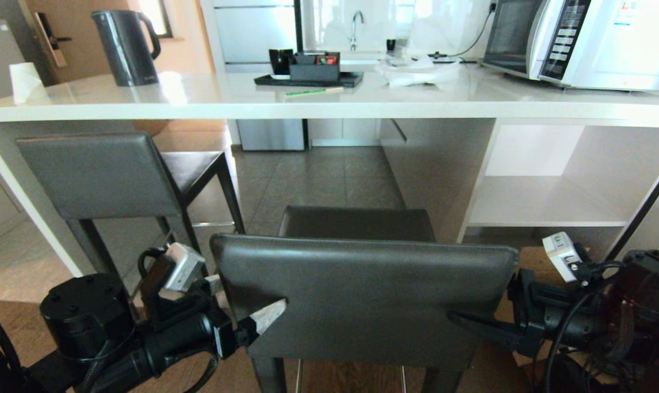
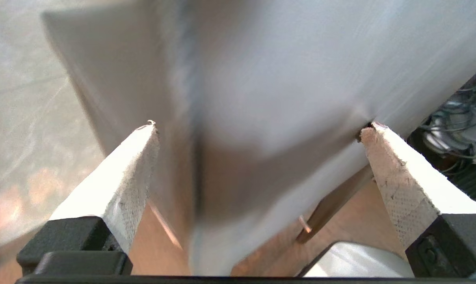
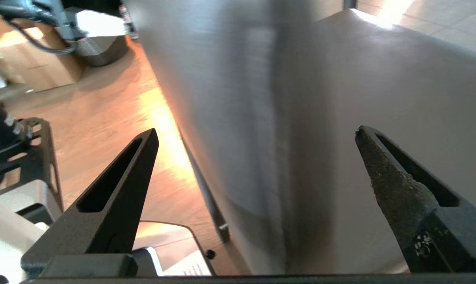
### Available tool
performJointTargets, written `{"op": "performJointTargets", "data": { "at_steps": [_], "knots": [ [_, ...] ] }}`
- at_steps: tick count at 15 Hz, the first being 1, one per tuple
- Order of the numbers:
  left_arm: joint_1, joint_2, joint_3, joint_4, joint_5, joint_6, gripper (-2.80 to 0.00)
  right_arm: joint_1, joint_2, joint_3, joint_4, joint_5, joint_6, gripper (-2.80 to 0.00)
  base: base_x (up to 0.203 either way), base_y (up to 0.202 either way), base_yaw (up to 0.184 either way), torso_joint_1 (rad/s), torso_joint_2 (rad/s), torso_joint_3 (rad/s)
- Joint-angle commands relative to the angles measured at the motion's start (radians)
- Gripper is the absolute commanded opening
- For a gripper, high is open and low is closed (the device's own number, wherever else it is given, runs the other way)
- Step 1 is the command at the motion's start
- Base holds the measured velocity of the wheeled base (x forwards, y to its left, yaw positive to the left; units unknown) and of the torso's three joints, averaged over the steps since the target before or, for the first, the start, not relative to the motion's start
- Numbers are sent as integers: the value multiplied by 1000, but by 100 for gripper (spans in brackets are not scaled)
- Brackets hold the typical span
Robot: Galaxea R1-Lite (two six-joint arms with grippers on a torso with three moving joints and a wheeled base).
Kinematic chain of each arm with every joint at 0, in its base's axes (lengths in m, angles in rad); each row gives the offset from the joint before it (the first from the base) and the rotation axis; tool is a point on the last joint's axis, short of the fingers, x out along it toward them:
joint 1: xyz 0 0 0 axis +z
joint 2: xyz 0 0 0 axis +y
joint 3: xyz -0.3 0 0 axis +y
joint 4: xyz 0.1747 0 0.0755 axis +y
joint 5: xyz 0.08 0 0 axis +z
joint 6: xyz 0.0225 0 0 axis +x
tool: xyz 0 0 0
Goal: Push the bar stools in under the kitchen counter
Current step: Pull the gray chair out from under the dining table
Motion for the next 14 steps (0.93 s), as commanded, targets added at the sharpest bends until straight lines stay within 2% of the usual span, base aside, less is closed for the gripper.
{"op": "performJointTargets", "data": {
  "at_steps": [1, 5, 8, 11, 14],
  "knots": [
    [23, -26, 32, -5, -4, 1, 0, -45, -15, 5, -6, 10, 0, 0, 0, 0, 0, 0, 0, 0],
    [101, -112, 71, -5, 1, 0, 0, -117, -82, 90, -6, 15, 8, 0, 0, 0, 0, 0, 0, 0],
    [129, -239, 133, -5, 2, -20, 0, -151, -190, 179, -6, 40, 20, 0, 0, 0, 0, 0, 0, 0],
    [139, -416, 145, -5, 13, -87, 0, -154, -357, 194, 0, 44, 115, 0, 0, 0, 0, 0, 0, 0],
    [155, -570, 142, 4, 18, -98, 0, -154, -515, 196, 2, 37, 240, 0, 0, 0, 0, 0, 0, 0]
  ]
}}
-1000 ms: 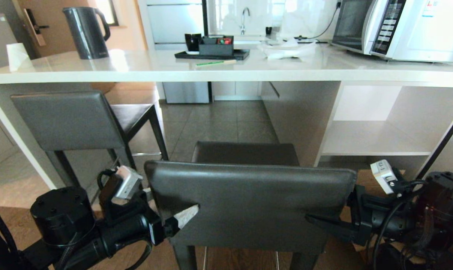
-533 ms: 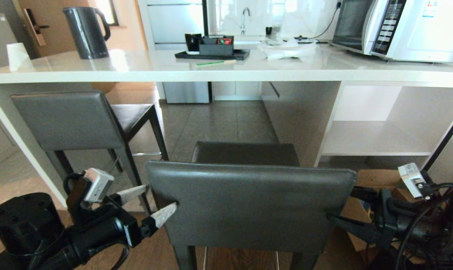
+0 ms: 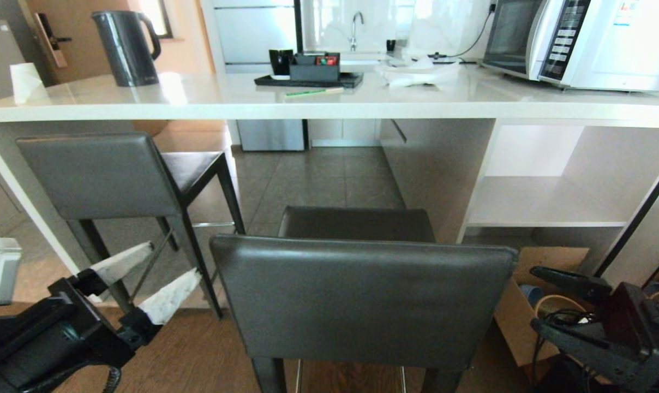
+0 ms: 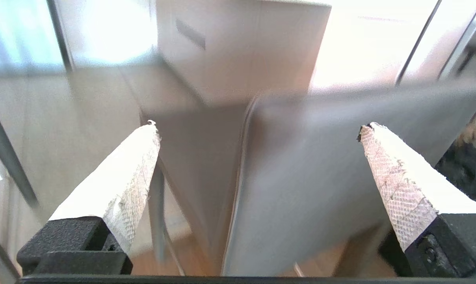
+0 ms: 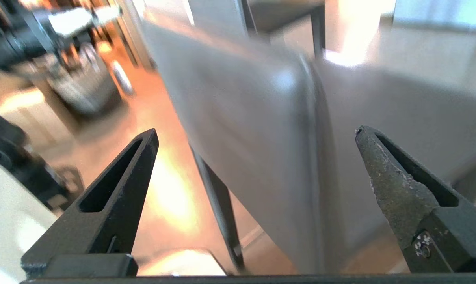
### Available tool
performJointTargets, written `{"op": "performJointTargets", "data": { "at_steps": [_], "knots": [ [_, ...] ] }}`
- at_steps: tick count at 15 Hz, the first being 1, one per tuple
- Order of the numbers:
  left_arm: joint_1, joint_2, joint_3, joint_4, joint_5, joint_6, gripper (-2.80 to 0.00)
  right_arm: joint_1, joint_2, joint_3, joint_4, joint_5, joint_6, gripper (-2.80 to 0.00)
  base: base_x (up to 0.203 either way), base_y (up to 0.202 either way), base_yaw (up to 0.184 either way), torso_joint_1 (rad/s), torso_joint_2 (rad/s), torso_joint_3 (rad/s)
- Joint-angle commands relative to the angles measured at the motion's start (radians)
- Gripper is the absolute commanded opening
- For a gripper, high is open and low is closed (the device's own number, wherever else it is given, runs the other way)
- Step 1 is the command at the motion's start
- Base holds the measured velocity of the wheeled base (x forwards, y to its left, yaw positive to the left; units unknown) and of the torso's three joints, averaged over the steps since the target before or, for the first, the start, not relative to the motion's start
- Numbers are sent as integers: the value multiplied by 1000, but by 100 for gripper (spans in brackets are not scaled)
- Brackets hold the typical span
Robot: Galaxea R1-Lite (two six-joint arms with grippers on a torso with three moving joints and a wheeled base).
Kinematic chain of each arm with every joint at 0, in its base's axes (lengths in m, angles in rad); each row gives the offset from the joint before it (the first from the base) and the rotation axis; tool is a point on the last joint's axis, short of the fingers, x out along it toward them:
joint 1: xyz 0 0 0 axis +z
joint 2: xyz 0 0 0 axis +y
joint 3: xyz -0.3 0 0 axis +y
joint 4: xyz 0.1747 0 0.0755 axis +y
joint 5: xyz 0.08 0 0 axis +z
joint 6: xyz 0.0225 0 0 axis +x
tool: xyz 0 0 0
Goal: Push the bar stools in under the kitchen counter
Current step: Pull the gray chair out from under the dining table
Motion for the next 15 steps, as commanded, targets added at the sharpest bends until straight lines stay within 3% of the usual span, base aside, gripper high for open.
{"op": "performJointTargets", "data": {
  "at_steps": [1, 4, 9, 12, 15],
  "knots": [
    [23, -152, -10, 14, -1, -1, 0, -1, -147, 1, -8, 3, 55, 0, 0, 0, 0, 0, 0, 0],
    [116, -297, -50, 86, -2, -2, 0, -1, -268, -1, -7, 1, 127, 0, 0, 0, 0, 0, 0, 0],
    [196, -523, -117, 265, -15, -8, 0, -5, -475, -21, 87, -1, 141, 0, 0, 0, 0, 0, 0, 0],
    [247, -644, -145, 332, -23, -11, 0, -5, -704, -121, 394, -3, 143, 0, 0, 0, 0, 0, 0, 0],
    [253, -857, -201, 581, -77, -49, 0, -6, -984, -257, 875, 0, 142, 0, 0, 0, 0, 0, 0, 0]
  ]
}}
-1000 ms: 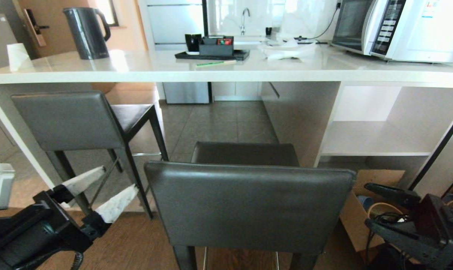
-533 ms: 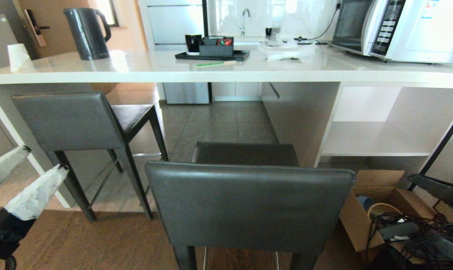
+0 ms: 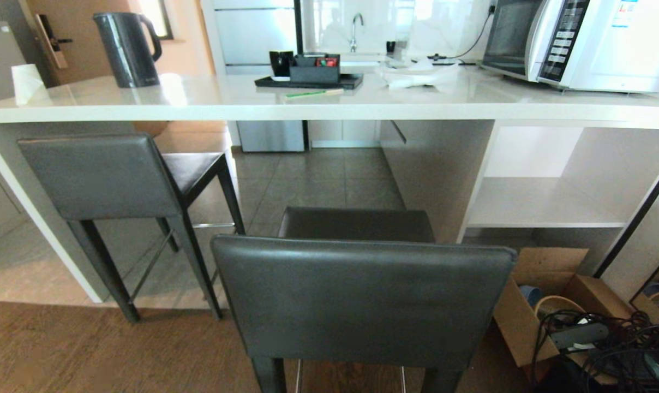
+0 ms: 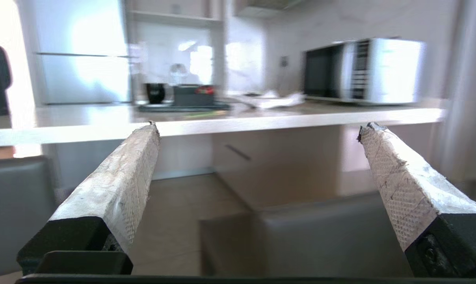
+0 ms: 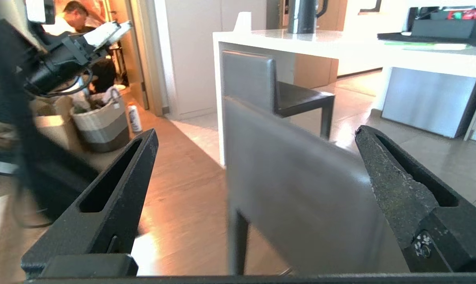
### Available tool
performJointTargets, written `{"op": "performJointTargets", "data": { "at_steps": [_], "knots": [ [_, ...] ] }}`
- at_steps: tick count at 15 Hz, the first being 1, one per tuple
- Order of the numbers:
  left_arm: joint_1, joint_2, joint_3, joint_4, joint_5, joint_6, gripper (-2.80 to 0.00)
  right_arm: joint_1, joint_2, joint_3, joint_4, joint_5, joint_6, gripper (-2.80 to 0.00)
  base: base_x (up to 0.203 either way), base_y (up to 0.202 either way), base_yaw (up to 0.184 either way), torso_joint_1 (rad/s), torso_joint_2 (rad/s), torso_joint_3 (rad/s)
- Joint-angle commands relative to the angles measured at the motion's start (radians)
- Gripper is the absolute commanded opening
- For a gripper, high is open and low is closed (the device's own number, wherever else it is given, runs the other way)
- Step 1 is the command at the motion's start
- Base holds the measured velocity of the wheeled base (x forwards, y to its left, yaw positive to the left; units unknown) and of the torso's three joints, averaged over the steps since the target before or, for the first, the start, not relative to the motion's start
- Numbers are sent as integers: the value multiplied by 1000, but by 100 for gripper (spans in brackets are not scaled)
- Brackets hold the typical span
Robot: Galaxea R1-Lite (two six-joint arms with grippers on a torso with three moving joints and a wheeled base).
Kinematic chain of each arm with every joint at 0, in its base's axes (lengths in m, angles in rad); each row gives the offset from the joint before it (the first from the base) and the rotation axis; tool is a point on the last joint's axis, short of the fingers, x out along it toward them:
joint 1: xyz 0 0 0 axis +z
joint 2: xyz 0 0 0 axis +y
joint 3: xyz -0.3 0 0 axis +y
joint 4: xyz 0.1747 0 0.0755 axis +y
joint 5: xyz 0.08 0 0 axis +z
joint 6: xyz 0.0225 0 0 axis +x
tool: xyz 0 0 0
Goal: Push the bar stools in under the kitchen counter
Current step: Pull the gray chair out from under the dining table
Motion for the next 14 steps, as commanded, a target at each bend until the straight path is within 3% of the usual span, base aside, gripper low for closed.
{"op": "performJointTargets", "data": {
  "at_steps": [1, 3, 6, 8, 11, 14],
  "knots": [
    [6, -190, -51, 196, -33, -16, 0, 0, -239, -85, 353, 7, 1, 0, 0, 0, 0, 0, 0, 0],
    [40, -310, -135, 440, -65, -31, 0, 0, -335, -144, 486, 4, 2, 0, 0, 0, 0, 0, 0, 0],
    [57, -361, -168, 502, -88, -47, 0, -2, -418, -160, 555, 1, 2, 0, 0, 0, 0, 0, 0, 0],
    [38, -414, -201, 551, -151, -60, 0, -2, -475, -195, 635, 1, 2, 0, 0, 0, 0, 0, 0, 0],
    [27, -481, -319, 744, -189, -80, 0, 0, -534, -308, 786, 2, 2, 0, 0, 0, 0, 0, 0, 0],
    [22, -563, -347, 875, -209, -88, 0, 0, -578, -332, 865, 6, 2, 0, 0, 0, 0, 0, 0, 0]
  ]
}}
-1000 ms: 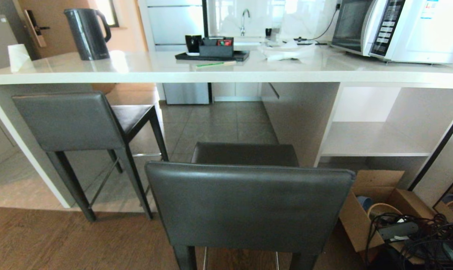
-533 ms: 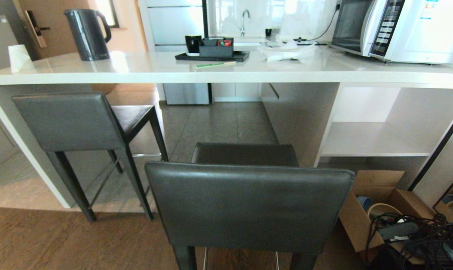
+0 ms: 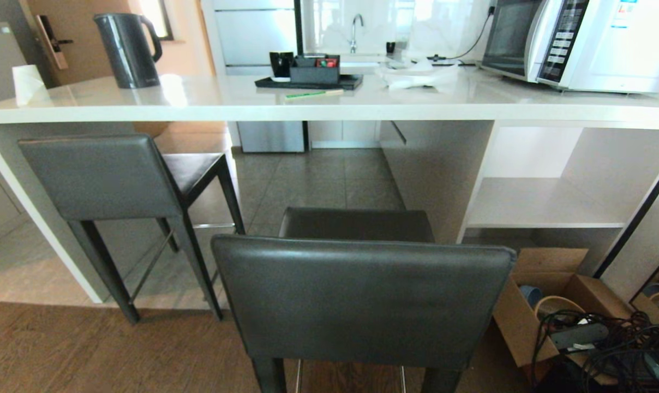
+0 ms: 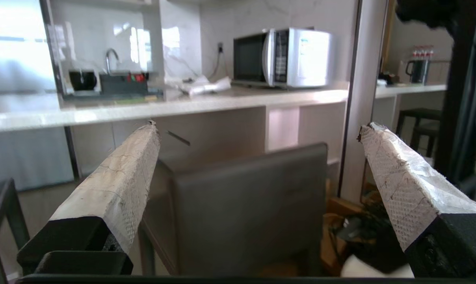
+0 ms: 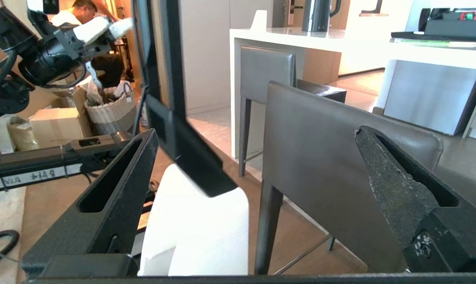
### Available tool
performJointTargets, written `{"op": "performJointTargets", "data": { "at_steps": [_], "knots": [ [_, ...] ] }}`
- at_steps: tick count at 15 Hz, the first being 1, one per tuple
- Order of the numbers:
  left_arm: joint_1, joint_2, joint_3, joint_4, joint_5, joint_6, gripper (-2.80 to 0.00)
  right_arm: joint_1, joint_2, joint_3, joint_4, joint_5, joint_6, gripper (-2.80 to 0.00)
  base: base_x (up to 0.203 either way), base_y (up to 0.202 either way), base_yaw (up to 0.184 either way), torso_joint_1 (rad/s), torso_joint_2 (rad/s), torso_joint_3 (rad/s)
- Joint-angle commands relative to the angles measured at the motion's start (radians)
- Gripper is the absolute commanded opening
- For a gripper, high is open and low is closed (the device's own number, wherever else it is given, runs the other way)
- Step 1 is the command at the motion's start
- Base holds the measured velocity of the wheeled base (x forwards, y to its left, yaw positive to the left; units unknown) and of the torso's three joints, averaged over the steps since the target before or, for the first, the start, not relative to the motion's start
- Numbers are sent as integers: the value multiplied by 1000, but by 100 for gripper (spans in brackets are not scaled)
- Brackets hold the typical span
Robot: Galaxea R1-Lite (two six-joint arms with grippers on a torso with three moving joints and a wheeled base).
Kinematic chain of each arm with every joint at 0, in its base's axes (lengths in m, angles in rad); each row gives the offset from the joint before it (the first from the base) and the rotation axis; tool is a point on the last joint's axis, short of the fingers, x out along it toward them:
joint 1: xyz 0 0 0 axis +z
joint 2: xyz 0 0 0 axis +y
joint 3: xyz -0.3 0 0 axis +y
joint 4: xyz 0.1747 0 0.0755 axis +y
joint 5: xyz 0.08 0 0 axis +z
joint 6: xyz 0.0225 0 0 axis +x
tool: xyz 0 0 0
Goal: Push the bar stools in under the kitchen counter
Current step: Pull the gray chair out from under the dining table
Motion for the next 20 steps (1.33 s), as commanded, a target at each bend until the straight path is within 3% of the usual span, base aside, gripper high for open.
{"op": "performJointTargets", "data": {
  "at_steps": [1, 4, 6, 7, 8, 9, 14, 15, 20],
  "knots": [
    [-1, -67, 4, 37, -3, -1, 0, 0, -37, 2, 10, 7, -2, 0, 0, 0, 0, 0, 0, 0],
    [-3, -68, 39, 44, 15, 0, 0, 0, -37, 0, 10, -15, -1, 0, 0, 0, 0, 0, 0, 0],
    [-2, -67, 95, 47, 89, 6, 0, -1, -37, 37, 10, -121, -12, 0, 0, 0, 0, 0, 0, 0],
    [-2, -67, 125, 53, 112, 42, 0, -2, -37, 65, 10, -192, -34, 0, 0, 0, 0, 0, 0, 0],
    [-2, -68, 154, 66, 128, 134, 0, -2, -37, 97, 10, -274, -71, 0, 0, 0, 0, 0, 0, 0],
    [-3, -68, 182, 79, 178, 215, 0, -2, -37, 127, 10, -361, -114, 0, 0, 0, 0, 0, 0, 0],
    [-2, -69, 252, 160, 538, 280, 0, -2, -37, 251, 9, -697, -293, 0, 0, 0, 0, 0, 0, 0],
    [-3, -69, 282, 165, 573, 294, 0, -2, -37, 276, 8, -766, -301, 0, 0, 0, 0, 0, 0, 0],
    [-2, -69, 453, 178, 585, 325, 0, -2, -37, 464, 5, -1073, -308, 0, 0, 0, 0, 0, 0, 0]
  ]
}}
